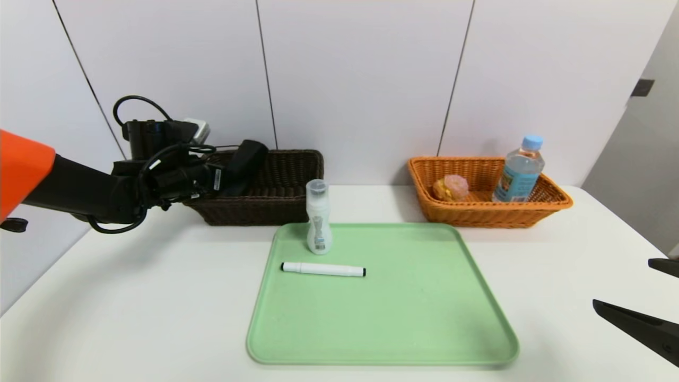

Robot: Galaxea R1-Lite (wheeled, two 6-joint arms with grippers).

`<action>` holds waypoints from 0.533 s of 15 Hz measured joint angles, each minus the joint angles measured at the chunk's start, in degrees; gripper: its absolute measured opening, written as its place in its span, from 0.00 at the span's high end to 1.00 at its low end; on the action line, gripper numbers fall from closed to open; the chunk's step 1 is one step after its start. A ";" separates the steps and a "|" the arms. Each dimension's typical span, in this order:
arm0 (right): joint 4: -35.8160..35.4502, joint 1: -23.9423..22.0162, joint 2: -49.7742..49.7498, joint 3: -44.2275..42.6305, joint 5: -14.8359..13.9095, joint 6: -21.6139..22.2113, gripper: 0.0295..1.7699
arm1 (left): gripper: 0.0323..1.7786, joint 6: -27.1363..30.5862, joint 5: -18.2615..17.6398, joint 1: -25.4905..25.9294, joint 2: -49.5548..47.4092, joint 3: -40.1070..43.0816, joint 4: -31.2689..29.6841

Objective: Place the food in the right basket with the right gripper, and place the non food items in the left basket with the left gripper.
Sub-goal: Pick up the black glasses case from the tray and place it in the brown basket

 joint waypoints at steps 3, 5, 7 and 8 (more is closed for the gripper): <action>0.00 0.00 -0.11 0.00 -0.07 0.00 0.03 | 0.34 0.02 -0.06 0.24 -0.45 0.22 -1.87; 0.00 0.00 -0.27 0.05 -0.11 0.02 0.03 | 0.27 0.04 -0.72 0.78 -1.41 -0.68 -1.90; 0.04 -0.02 -0.57 0.20 -0.11 0.00 0.03 | 0.22 -0.07 -2.79 0.89 -3.12 -3.15 -1.43; 0.04 -0.02 -0.79 0.27 -0.11 -0.01 0.03 | 0.20 -0.07 -3.91 0.85 -4.33 -4.35 -1.05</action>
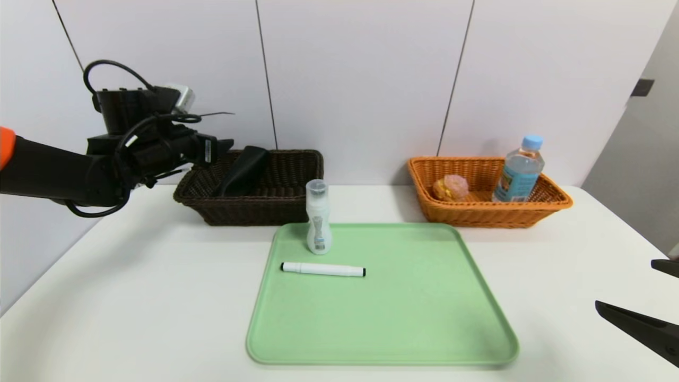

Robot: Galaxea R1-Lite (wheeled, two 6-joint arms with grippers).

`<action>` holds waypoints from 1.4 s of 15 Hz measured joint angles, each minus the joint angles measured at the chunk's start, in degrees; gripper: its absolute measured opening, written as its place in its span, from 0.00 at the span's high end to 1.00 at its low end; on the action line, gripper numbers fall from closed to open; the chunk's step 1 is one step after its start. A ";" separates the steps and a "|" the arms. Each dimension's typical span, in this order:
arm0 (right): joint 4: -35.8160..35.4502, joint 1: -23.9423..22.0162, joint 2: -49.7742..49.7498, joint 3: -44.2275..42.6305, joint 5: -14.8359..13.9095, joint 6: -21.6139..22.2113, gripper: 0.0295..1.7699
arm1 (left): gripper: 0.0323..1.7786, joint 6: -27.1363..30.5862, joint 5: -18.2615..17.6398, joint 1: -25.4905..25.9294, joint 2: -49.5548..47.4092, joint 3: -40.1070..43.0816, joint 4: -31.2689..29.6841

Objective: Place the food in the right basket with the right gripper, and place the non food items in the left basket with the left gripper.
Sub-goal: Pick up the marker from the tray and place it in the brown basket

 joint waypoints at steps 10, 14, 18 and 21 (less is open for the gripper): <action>0.35 0.04 -1.46 0.06 0.26 -0.07 0.03 | 0.09 3.88 -6.29 -15.18 -17.44 4.44 16.08; 0.00 0.04 -1.51 -0.43 0.30 0.15 0.03 | 0.07 12.31 -6.34 -20.29 -21.33 16.51 17.46; -0.02 0.00 -1.60 -0.44 0.44 0.33 0.03 | 0.06 21.66 -7.80 -23.31 -20.89 23.56 17.57; -0.02 0.04 -1.99 -0.51 0.77 0.17 0.03 | 0.06 28.11 -8.83 -23.63 -18.82 23.60 21.88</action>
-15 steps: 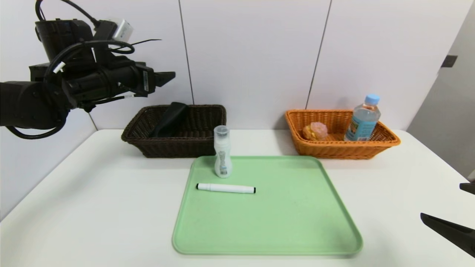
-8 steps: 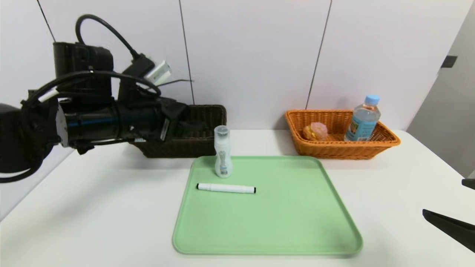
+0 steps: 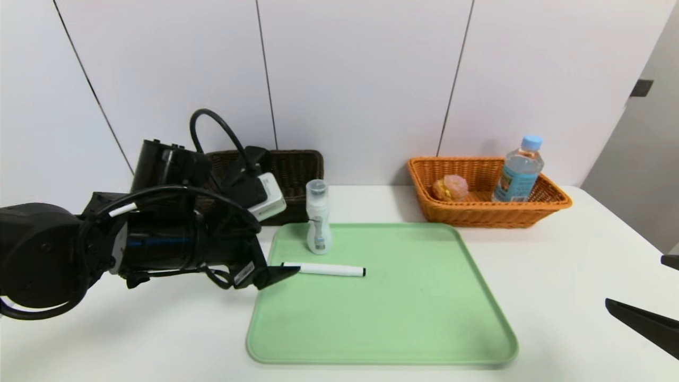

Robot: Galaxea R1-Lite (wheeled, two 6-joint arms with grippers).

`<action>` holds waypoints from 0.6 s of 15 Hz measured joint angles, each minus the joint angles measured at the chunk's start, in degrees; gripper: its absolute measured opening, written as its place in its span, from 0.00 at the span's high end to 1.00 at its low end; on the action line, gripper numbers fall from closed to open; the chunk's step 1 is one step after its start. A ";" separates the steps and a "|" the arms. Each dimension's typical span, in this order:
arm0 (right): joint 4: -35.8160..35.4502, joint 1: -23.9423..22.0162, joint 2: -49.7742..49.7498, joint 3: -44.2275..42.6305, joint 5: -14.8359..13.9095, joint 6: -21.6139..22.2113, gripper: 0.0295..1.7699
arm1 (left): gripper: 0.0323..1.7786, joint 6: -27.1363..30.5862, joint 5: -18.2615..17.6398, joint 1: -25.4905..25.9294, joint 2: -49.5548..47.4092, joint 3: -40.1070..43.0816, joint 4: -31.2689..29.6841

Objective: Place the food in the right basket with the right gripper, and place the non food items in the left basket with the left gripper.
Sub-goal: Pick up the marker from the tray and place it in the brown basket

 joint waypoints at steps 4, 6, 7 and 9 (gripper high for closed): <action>0.30 0.07 -1.90 -0.06 3.56 -0.06 0.03 | 0.05 7.46 -0.22 -1.04 3.39 -6.38 13.51; 0.13 0.07 -2.91 0.29 5.22 -0.13 0.03 | 0.05 8.70 -0.24 -1.84 6.06 -11.03 18.65; 0.20 0.10 -3.55 0.38 6.27 -0.06 0.03 | 0.05 9.57 -0.27 -2.08 7.49 -12.78 20.07; 0.41 0.10 -4.79 0.66 7.40 0.00 0.03 | 0.05 9.90 -0.22 -2.23 9.69 -14.77 20.42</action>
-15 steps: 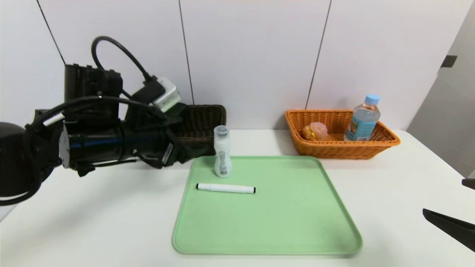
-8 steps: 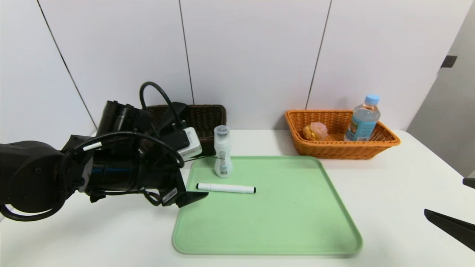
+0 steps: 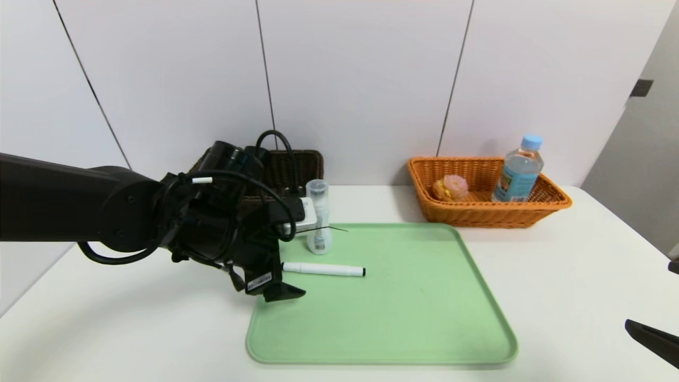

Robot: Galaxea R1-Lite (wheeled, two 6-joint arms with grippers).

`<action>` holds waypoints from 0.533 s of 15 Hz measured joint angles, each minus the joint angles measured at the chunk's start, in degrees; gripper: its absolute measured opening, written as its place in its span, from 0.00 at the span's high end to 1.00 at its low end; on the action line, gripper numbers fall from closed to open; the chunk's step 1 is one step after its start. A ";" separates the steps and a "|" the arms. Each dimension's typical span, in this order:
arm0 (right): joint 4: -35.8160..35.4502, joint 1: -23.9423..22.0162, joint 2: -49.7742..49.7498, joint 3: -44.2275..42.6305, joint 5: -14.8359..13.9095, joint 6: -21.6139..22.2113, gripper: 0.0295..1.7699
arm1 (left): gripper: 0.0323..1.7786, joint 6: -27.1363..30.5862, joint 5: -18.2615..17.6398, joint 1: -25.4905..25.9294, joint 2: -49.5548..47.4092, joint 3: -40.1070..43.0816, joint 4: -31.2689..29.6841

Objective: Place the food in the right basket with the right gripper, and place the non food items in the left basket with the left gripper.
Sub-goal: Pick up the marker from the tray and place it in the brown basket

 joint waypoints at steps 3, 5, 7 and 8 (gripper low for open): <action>-0.39 0.00 -0.69 0.33 1.23 0.17 0.03 | 0.05 -0.06 0.02 -0.07 2.56 -0.96 0.11; -0.39 -0.02 -0.76 0.41 2.52 0.22 0.03 | 0.05 -0.28 -0.02 -0.07 3.97 -1.49 0.09; -0.41 -0.02 -0.76 0.44 2.63 0.27 0.03 | 0.05 -1.38 -0.27 -0.02 5.33 -1.80 -0.02; -0.30 -0.02 -0.74 0.52 2.61 0.37 0.03 | 0.05 -2.71 -0.74 0.02 5.92 -1.91 -0.02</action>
